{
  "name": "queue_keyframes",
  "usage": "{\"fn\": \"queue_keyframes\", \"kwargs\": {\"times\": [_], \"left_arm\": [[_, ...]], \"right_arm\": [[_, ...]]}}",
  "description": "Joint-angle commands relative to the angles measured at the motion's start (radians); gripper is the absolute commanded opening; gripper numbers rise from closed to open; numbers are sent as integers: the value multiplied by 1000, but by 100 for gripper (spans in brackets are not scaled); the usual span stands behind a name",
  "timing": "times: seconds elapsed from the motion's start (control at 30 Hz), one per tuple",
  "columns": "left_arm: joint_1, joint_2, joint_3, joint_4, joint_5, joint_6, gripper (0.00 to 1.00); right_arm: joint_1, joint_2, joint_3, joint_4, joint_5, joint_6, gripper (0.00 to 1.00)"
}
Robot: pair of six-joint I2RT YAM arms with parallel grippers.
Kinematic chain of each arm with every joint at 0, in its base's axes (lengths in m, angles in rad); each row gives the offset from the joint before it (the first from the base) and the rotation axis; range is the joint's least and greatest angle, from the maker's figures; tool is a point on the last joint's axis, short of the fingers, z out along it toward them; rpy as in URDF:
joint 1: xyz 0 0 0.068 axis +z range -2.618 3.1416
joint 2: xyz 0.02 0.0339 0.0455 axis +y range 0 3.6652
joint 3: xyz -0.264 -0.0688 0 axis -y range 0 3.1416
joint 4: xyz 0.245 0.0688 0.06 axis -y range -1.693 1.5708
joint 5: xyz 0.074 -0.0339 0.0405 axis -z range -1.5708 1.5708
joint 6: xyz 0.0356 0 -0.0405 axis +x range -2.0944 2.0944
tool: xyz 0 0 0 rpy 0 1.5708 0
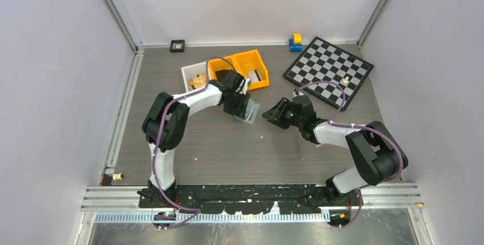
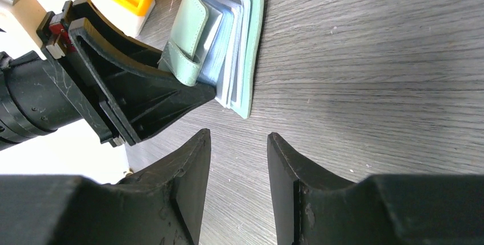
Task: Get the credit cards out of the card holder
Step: Pick up the card holder from the center of the board.
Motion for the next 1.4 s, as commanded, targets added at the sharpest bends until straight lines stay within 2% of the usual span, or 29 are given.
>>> {"fn": "queue_keyframes", "kwargs": {"times": [0.0,0.2,0.33,0.5,0.77,0.97,1.03,1.13,1.2,1.27,1.37], "left_arm": [[0,50,5,-44,37,-14,36],[20,-9,-52,20,118,-52,11],[58,-85,-144,125,216,-116,2],[111,-208,-279,310,373,-219,0],[153,-397,-457,581,566,-382,0],[176,-447,-548,808,673,-517,0],[177,-450,-560,849,689,-544,0],[178,-444,-566,886,708,-572,0],[178,-428,-572,942,733,-604,0],[178,-417,-581,998,751,-644,0],[178,-405,-580,998,752,-643,0]], "right_arm": [[-4,3,11,47,-11,3,46],[-5,37,23,53,-30,6,48],[-4,43,29,41,-30,2,65],[-7,21,31,9,-7,-16,78],[-38,-13,-6,154,-128,22,86],[-39,43,-48,438,-268,130,87],[-38,60,-67,553,-299,171,87],[-35,73,-71,626,-330,200,88],[-29,86,-63,632,-338,209,85],[-23,100,-59,648,-345,215,73],[-20,110,-55,679,-354,228,49]]}}
